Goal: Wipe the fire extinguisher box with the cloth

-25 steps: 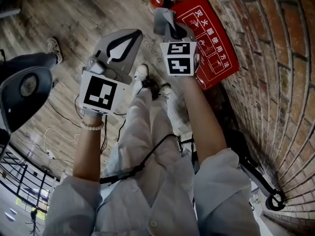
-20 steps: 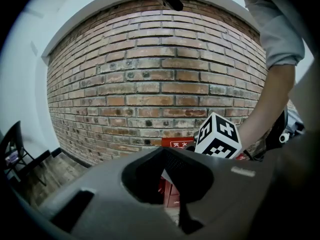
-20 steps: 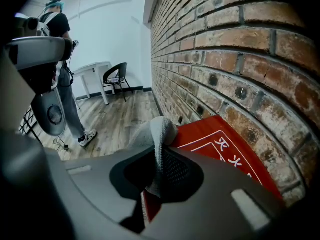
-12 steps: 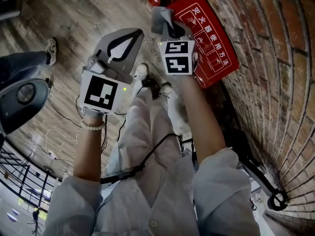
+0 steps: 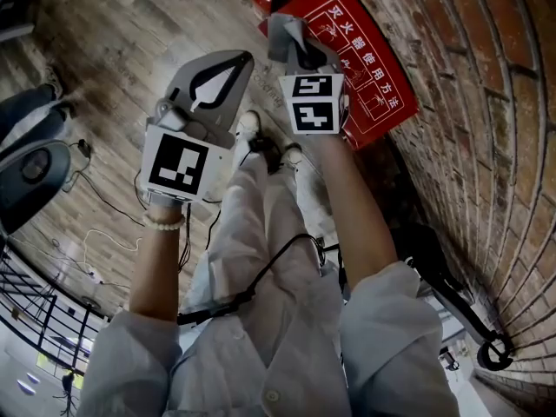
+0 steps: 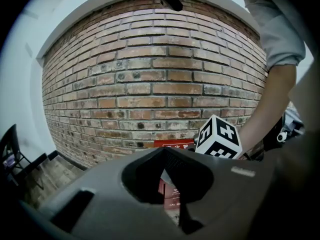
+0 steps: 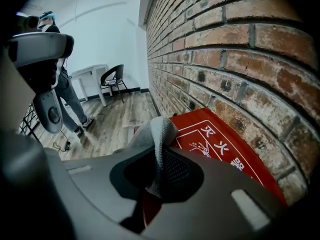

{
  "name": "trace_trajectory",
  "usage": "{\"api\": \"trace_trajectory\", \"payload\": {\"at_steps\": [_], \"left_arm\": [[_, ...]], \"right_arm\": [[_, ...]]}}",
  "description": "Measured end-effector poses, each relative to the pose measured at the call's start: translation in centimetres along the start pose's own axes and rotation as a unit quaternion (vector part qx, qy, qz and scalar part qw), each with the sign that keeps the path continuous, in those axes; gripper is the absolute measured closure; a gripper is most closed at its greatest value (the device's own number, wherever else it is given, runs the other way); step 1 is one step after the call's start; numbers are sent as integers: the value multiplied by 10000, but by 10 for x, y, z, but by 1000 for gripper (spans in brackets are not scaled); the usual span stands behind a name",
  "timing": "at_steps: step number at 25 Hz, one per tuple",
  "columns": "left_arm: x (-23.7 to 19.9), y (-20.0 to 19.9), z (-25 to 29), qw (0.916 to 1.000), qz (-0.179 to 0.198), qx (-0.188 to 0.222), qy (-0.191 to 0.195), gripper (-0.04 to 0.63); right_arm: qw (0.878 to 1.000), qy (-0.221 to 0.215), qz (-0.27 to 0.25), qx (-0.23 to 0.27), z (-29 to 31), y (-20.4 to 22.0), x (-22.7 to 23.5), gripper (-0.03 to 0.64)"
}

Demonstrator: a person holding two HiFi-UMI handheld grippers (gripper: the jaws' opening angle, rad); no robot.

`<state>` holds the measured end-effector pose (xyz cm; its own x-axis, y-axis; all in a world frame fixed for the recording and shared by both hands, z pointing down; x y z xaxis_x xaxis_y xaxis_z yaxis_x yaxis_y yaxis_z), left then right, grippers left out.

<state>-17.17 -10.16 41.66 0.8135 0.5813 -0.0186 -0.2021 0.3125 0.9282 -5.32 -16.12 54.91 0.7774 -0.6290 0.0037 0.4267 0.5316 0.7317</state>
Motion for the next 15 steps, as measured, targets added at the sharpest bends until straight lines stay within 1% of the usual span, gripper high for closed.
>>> {"api": "trace_trajectory", "payload": {"at_steps": [15], "left_arm": [[39, -13, 11, 9992, 239, -34, 328, 598]], "right_arm": [[9990, 221, 360, 126, -37, 34, 19, 591]]}}
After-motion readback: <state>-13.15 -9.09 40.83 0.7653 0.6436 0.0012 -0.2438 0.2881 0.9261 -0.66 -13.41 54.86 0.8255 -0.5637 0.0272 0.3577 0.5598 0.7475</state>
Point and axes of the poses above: the fingertips, and each gripper's own axes: z forward along the fingers, x to its right, y out of its underside, the point moved 6 cm from there along -z, backward along the fingers, and after that the axes turned 6 degrees about x, right-handed, at the moved point
